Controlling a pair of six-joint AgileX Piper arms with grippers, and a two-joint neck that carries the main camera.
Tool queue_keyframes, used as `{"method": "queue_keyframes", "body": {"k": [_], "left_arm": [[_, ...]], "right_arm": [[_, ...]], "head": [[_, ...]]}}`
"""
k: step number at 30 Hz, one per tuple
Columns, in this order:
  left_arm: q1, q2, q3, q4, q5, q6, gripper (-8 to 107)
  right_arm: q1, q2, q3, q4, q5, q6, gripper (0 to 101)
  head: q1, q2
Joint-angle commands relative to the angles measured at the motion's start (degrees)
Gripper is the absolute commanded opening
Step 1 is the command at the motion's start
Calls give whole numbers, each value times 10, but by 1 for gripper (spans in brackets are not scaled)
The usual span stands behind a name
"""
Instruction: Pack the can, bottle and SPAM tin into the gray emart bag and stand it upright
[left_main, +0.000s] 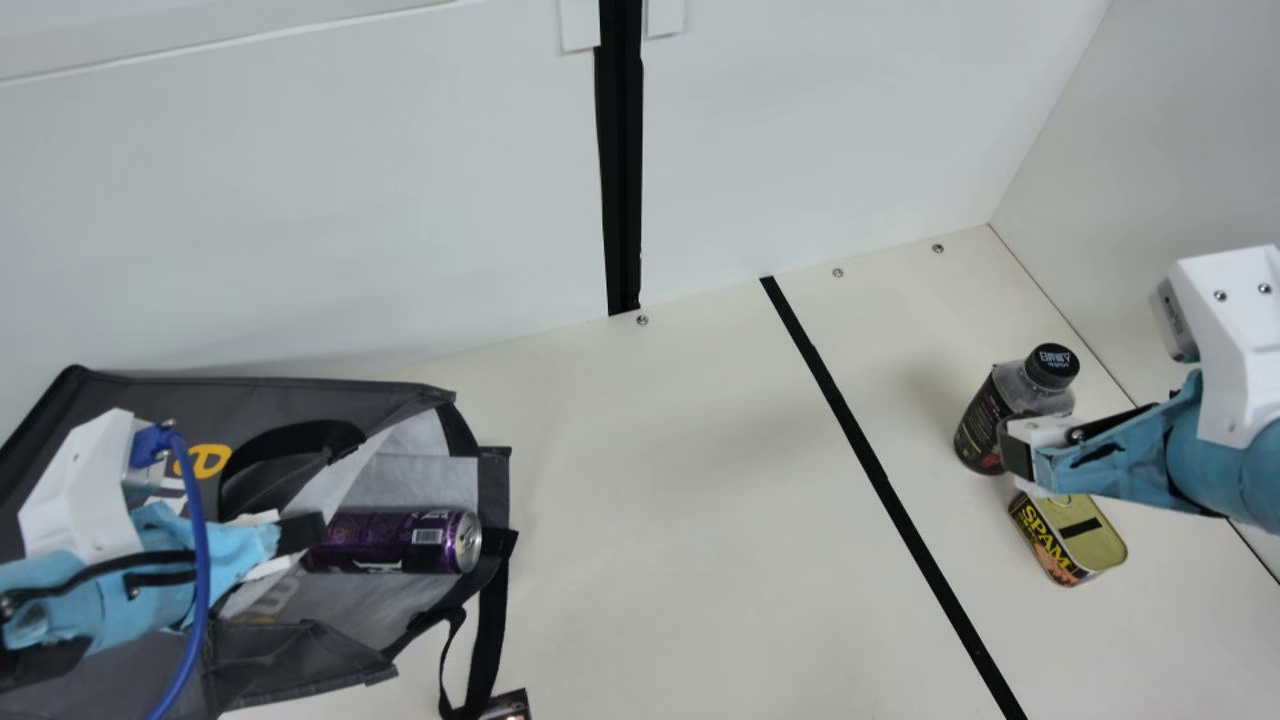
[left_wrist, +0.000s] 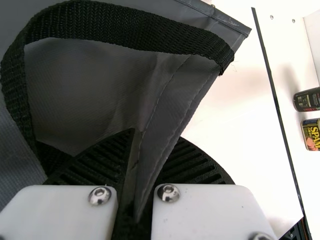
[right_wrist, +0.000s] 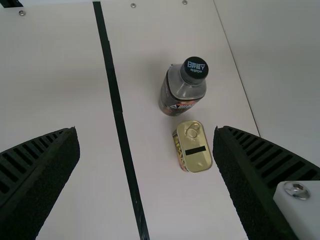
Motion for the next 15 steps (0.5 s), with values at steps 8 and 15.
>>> {"method": "queue_keyframes", "body": {"k": [8, 15], "left_arm": [[0, 0, 0, 0, 0, 0, -8], [0, 0, 0, 0, 0, 0, -8]], "right_arm": [[1, 2, -2, 3, 0, 3, 95], [-5, 11, -9, -2, 0, -11, 95]], "head": [[-13, -1], [-13, -1]]}}
